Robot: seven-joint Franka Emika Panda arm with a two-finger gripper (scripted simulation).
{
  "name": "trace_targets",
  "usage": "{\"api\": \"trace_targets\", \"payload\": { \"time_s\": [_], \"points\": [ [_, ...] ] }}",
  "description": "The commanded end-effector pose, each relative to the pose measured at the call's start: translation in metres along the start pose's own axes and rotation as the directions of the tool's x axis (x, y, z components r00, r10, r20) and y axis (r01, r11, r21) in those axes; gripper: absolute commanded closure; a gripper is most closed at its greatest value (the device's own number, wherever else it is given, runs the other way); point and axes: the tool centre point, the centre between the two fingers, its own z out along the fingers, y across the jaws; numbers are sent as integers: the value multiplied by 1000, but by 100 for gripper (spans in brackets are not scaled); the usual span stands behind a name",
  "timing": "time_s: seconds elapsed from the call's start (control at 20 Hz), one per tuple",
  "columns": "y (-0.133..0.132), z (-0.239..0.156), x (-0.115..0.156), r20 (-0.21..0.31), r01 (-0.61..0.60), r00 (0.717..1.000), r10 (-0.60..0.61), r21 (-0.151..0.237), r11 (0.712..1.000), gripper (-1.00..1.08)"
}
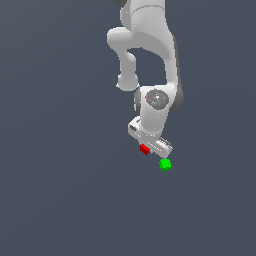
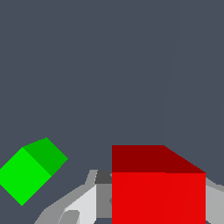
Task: Stack the red cube on top of the green cube.
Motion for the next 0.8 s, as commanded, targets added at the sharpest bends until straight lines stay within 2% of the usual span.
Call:
{"api": "trace_targets", "payload": {
  "time_s": [0.0, 0.35, 0.75],
  "points": [
    [-23, 4, -4, -1, -1, 1000, 1, 1, 1000, 108],
    [-72, 13, -12, -1, -1, 1000, 1, 0, 1000, 108],
    [-101, 18, -16, -1, -1, 1000, 1, -1, 1000, 108]
  ]
}}
